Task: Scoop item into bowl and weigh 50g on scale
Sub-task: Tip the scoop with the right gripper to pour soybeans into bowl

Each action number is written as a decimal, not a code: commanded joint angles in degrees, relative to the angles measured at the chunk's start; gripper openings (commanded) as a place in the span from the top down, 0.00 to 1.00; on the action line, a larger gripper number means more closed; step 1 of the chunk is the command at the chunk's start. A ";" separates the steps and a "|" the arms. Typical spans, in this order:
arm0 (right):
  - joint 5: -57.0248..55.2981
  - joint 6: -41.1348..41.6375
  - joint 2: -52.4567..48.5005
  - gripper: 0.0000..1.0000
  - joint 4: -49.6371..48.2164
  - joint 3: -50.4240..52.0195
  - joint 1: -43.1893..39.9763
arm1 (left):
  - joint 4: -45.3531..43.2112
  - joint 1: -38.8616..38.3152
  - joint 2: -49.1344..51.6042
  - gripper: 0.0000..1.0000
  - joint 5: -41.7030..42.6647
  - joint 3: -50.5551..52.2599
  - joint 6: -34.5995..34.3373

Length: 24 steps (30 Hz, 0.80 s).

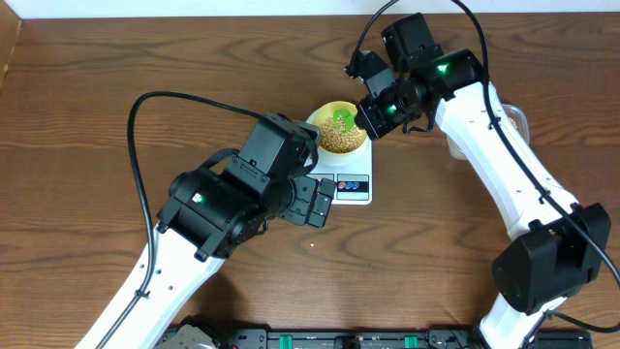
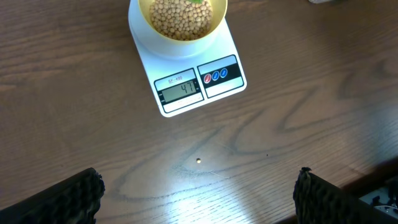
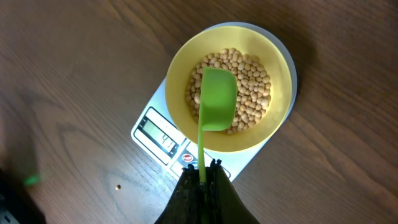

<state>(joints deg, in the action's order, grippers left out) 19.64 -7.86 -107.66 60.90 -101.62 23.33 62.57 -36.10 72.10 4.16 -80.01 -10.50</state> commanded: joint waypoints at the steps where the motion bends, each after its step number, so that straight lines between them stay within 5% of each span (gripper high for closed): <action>1: -0.11 -0.83 -0.35 0.99 -0.02 -1.66 -0.09 | -0.02 0.13 -0.72 0.00 -0.17 -0.90 0.31; 24: -1.79 -1.68 -0.24 0.99 0.31 -2.86 -0.02 | -0.02 0.13 -0.72 0.00 -0.17 -0.90 0.31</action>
<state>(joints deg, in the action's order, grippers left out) 18.37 -8.25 -107.66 61.06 -102.96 23.33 62.57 -36.10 72.10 4.16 -80.01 -10.50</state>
